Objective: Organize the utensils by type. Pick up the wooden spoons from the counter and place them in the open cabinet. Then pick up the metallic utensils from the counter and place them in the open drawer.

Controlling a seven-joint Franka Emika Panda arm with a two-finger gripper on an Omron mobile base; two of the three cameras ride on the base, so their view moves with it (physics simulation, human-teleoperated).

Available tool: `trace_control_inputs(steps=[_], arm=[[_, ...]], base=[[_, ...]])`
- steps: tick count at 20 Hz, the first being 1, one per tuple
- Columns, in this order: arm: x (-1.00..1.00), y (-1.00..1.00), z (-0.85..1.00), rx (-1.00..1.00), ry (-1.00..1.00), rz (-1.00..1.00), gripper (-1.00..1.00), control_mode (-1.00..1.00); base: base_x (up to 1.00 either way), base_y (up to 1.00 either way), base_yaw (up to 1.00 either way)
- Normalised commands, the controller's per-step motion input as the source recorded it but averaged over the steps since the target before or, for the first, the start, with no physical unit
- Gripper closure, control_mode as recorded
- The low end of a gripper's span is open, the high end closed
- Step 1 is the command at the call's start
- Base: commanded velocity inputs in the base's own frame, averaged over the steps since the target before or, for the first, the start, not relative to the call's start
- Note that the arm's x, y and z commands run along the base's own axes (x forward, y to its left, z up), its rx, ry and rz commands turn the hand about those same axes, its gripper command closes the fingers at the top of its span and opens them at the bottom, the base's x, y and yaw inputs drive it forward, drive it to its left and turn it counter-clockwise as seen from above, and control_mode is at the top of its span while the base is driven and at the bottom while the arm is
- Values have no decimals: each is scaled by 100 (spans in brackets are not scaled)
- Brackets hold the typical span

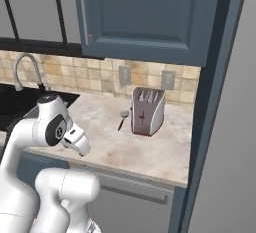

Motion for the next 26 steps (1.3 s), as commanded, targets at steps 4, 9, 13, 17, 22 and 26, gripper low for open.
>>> trace_control_inputs(steps=[4,9,13,17,22,26], arm=[[0,0,0,0,0,0,-100,100],[0,0,0,0,0,0,-100,100],[0,0,0,0,0,0,-100,100],[0,0,0,0,0,0,-100,100],[0,0,0,0,0,0,-100,100],[10,-6,-1,0,1,0,-100,-100]], base=[[59,-2,0],[16,-2,0],[0,0,0],[0,0,0],[0,0,0],[13,-6,1]])
